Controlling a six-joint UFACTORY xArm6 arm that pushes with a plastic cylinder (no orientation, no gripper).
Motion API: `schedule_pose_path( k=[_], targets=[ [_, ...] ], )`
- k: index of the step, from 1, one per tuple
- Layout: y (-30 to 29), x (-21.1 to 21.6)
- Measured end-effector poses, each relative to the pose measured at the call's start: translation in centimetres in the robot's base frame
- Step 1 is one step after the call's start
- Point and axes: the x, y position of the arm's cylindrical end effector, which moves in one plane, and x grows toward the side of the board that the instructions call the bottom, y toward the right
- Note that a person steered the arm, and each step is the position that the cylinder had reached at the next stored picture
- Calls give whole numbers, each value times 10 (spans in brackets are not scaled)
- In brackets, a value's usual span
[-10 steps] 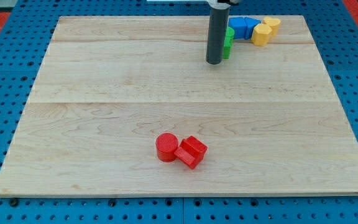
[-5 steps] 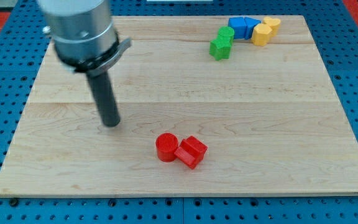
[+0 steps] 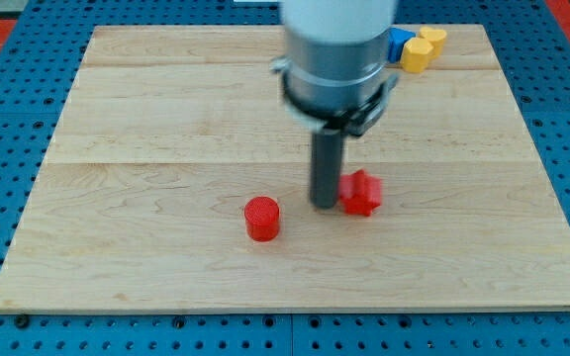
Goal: Separate the red star from the red circle
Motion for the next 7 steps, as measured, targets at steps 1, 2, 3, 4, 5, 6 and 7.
schedule_pose_path(
  k=[1, 2, 3, 4, 5, 6, 7],
  targets=[
    [14, 18],
    [-6, 72],
    [16, 84],
    [51, 41],
    [70, -60],
    [79, -66],
    [85, -19]
  ],
)
